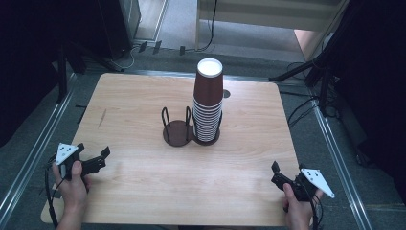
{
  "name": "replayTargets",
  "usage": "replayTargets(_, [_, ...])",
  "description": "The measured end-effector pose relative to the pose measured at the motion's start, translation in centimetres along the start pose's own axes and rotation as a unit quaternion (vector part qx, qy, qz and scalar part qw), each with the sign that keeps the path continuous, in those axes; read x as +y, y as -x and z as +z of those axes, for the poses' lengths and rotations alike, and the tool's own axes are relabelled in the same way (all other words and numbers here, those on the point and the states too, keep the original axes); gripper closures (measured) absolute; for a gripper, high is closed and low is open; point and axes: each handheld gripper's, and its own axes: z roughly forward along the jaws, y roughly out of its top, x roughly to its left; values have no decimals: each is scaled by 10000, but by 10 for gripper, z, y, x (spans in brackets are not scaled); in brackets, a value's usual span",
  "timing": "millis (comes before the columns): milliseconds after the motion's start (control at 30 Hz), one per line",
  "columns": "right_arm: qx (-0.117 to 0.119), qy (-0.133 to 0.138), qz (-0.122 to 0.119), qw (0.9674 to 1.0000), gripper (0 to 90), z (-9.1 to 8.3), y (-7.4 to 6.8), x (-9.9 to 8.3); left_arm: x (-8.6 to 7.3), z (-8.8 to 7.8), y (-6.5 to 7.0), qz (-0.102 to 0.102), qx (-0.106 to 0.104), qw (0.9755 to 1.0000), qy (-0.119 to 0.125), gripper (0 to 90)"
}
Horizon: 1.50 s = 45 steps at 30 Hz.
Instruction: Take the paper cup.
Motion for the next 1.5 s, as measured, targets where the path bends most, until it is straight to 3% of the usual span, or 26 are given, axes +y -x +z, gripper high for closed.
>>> replayTargets(67, [-347,20,-55,9994,95,2,-5,4,0,-1,-3,-126,-117,9998,22,9])
replayTargets(100, [-401,21,-81,9992,108,2,-7,5,0,-1,-4,-178,-157,9997,12,9])
replayTargets(267, [-120,88,-115,9998,81,-2,-19,14,1,-1,-9,-352,-366,9987,-32,9])
replayTargets(400, [-45,98,-282,9995,80,0,-28,17,1,-2,-6,-212,-391,9990,3,9])
replayTargets(467, [3,69,-207,9998,80,0,-29,19,1,-1,-5,-143,-382,9992,-26,9])
replayTargets(533, [198,32,142,9997,80,-3,-35,26,1,1,-1,47,-368,9992,-113,9])
replayTargets(567, [198,32,142,9997,80,-3,-35,26,1,1,-1,47,-368,9992,-113,9])
replayTargets(667, [304,15,5,9995,80,-5,-46,31,1,2,1,144,-347,9991,-189,9])
replayTargets(700, [326,29,-133,9994,74,-5,-52,33,1,2,3,188,-215,9994,-170,9])
replayTargets(800, [374,-32,-159,9992,42,-3,-58,37,0,2,5,271,-82,9994,-223,9])
replayTargets(1200, [619,-27,-289,9977,24,5,-79,53,0,4,8,389,-70,9988,-278,9])
replayTargets(1500, [761,125,-408,9962,23,9,-103,68,0,4,9,384,-146,9986,-318,10])
